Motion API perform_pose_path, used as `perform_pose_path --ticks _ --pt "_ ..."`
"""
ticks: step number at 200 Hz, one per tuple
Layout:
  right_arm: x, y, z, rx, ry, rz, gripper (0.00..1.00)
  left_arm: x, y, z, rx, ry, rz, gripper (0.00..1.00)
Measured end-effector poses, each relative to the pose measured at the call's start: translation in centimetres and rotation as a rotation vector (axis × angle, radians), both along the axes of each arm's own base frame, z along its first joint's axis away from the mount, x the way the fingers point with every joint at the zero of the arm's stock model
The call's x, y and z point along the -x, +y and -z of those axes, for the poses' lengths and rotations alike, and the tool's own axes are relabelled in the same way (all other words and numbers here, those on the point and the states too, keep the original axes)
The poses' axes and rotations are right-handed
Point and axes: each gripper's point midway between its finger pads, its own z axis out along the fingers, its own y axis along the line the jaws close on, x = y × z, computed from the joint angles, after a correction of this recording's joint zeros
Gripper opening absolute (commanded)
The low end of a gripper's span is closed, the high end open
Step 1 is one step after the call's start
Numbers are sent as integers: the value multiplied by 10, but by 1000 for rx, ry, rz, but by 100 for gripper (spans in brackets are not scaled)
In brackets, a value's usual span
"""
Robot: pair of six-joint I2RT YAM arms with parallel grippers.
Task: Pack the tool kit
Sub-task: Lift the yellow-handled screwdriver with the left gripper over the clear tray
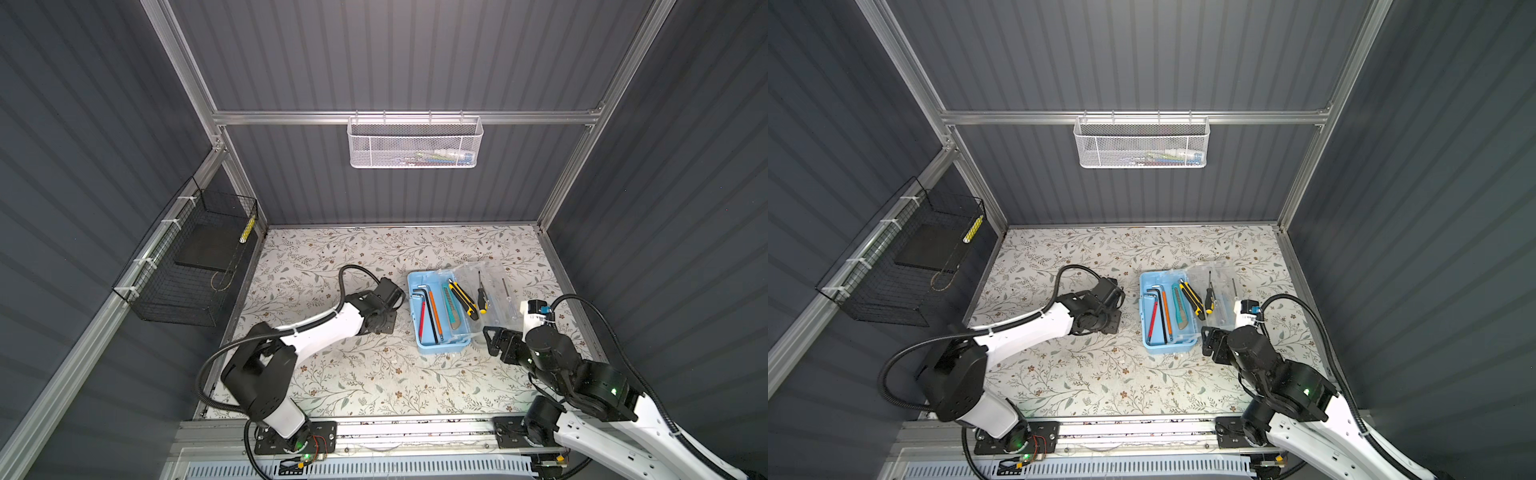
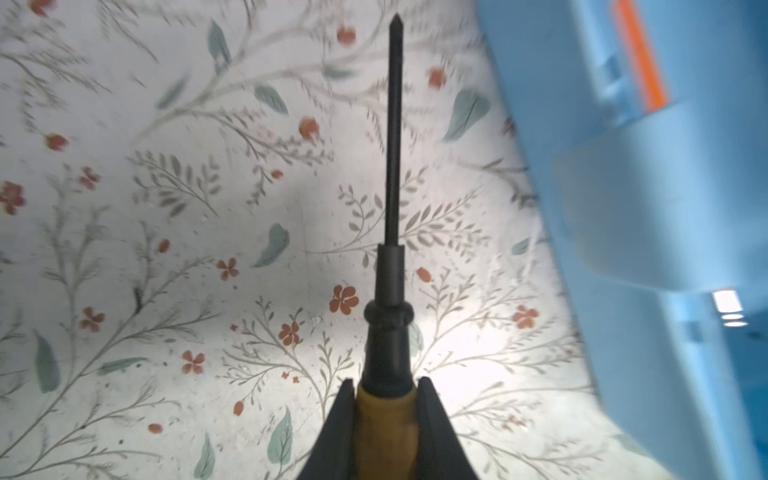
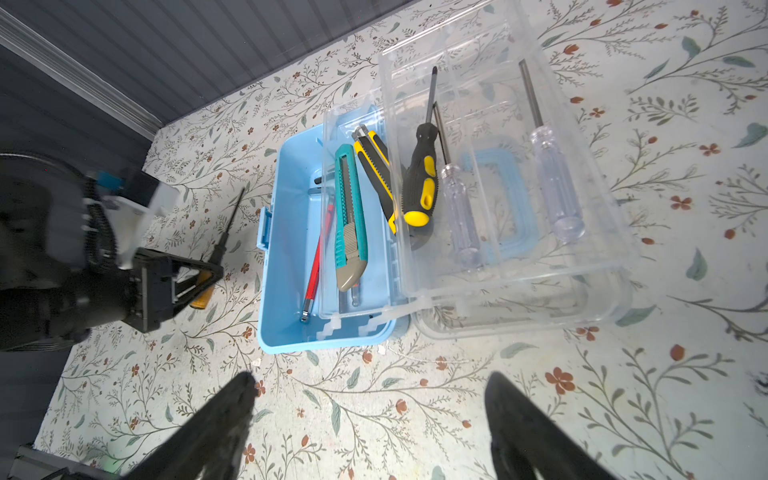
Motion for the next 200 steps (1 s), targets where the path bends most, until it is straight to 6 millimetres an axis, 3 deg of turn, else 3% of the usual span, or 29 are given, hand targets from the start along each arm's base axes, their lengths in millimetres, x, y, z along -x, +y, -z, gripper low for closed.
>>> perform_pose_path --ticks 39,66,94,149,200 --pt "5 -9 -19 -65 -50 21 85 -4 -36 -94 395 -155 -57 0" --pt "7 -13 -36 -103 -75 37 85 7 -77 -125 603 -192 -51 0" --pt "9 -16 -40 -122 -80 46 85 18 -122 -130 745 -173 -53 0" --pt "14 -24 -45 -138 -78 66 84 21 -189 -101 847 -91 -77 0" --pt "18 -34 -60 -143 -103 89 84 10 -239 -117 966 -77 -73 0"
